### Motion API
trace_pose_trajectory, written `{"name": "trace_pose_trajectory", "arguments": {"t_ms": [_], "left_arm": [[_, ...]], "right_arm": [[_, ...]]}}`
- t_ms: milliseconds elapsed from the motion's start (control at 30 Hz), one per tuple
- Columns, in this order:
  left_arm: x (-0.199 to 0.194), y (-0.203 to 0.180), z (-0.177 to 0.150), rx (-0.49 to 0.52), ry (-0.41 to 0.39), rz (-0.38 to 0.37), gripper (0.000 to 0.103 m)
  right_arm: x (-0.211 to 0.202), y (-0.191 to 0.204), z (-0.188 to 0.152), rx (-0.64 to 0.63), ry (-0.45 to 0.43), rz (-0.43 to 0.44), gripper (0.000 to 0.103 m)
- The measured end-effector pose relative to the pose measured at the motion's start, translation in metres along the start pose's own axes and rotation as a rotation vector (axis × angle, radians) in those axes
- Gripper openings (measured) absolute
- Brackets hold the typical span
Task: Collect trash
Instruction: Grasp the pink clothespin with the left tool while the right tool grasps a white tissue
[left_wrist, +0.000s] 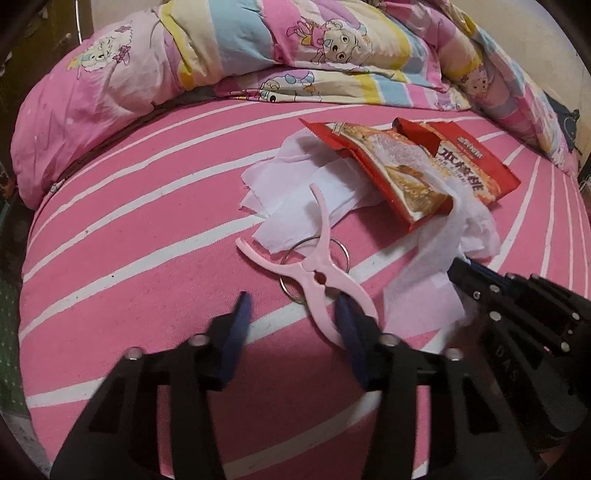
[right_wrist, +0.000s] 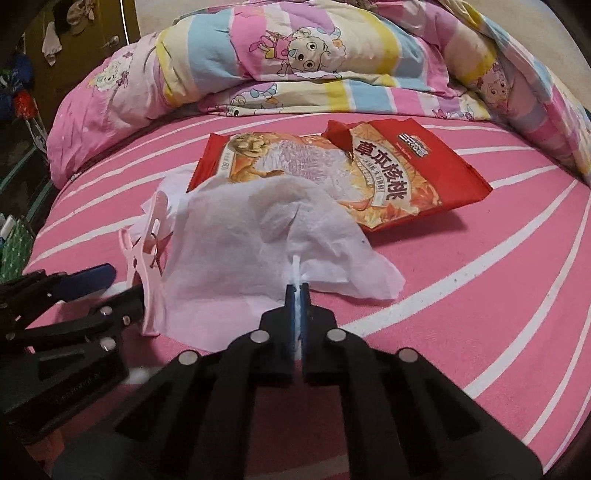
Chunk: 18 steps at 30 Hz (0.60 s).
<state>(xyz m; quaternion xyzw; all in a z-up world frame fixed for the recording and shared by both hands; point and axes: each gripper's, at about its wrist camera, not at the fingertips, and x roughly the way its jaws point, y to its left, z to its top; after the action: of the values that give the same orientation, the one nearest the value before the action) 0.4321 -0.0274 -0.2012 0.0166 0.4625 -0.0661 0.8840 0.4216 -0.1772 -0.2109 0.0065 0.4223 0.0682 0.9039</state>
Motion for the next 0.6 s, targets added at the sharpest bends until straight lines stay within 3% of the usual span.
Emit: {"name": "trace_pose_trajectory", "arguments": {"t_ms": [100, 200, 600], "left_arm": [[-0.003, 0.009, 0.001, -0.052, 0.002, -0.053, 0.016], [-0.003, 0.021, 0.001, -0.121, 0.01, -0.108, 0.008], [-0.038, 0.028, -0.02, -0.199, -0.042, -0.251, 0.008]], "right_arm": [[-0.006, -0.004, 0.0, 0.026, -0.013, 0.01, 0.002], [-0.015, -0.007, 0.002, 0.046, -0.034, 0.027, 0.002], [-0.077, -0.008, -0.003, 0.097, -0.112, 0.088, 0.002]]}}
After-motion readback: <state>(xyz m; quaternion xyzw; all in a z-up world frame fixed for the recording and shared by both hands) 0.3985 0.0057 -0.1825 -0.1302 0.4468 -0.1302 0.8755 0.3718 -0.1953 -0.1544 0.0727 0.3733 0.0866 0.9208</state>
